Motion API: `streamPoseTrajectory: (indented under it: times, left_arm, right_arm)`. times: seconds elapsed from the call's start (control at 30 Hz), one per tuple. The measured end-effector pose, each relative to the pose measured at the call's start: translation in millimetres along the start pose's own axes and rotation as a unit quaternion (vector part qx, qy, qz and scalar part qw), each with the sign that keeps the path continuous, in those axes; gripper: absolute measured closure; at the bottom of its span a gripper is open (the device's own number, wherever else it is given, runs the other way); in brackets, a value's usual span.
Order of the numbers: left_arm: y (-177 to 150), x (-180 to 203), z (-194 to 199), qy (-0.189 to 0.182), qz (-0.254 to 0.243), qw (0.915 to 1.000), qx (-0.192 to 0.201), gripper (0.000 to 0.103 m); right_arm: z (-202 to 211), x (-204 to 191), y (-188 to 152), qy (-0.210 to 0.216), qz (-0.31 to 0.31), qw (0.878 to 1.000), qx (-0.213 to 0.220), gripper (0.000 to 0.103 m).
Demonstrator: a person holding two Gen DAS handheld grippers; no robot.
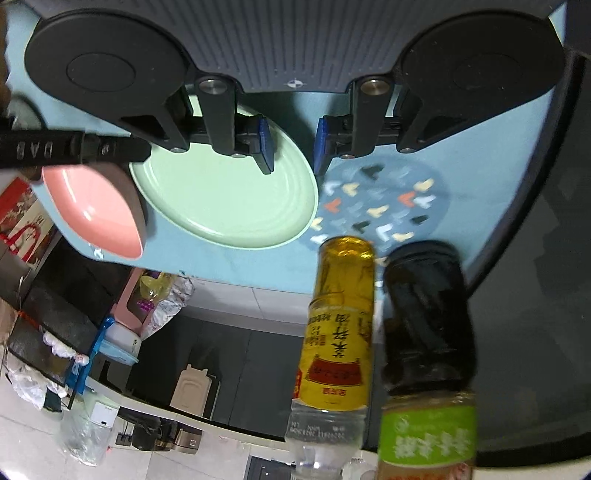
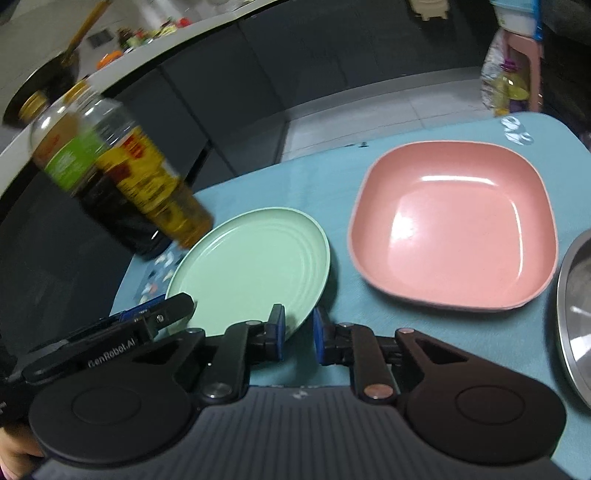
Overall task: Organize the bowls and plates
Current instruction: 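Grasp the rim of the pale green plate with the left gripper, then carry the green plate onto the bowl stack and lower it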
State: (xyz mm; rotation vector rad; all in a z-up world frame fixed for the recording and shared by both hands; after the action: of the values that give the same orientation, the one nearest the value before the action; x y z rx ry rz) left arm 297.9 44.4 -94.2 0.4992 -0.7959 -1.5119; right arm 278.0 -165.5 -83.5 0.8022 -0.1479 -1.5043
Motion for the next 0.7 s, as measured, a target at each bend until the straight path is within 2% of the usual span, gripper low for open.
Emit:
streamPoseTrajectory:
  times: [0.2,0.47,0.7]
  left_arm:
    - [-12.1,-9.7,32.2,0.002,0.021,0.9996,0.018,0.082]
    - [-17.0,-10.7,71.7,0.004,0.018,0.9979,0.062,0.082]
    - [-29.7,-27.2,91.0,0.008,0.037,0.9969,0.068,0.082]
  right_arm:
    - [11.8,-18.0,-10.2,0.004,0.036,0.999,-0.003,0.100]
    - [35.0,-38.5,-15.8,0.005,0.061,0.998,0.012,0.100]
    - [44.3,-63.1,-26.3,0.005,0.087,0.996,0.013,0.099]
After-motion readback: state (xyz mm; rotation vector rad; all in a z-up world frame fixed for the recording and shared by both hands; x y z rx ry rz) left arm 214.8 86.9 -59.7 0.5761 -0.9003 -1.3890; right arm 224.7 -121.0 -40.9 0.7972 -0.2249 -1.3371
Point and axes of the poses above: each gripper's, at about its wrist camera, not at the fingertips, and z roughly against the way its jaws point, x to its right, y to its top, the point moved 1 cm from there along -z, roughly the way its jaws point, and after that the axes turned 1 degree about -x, right-handed, at the moved point
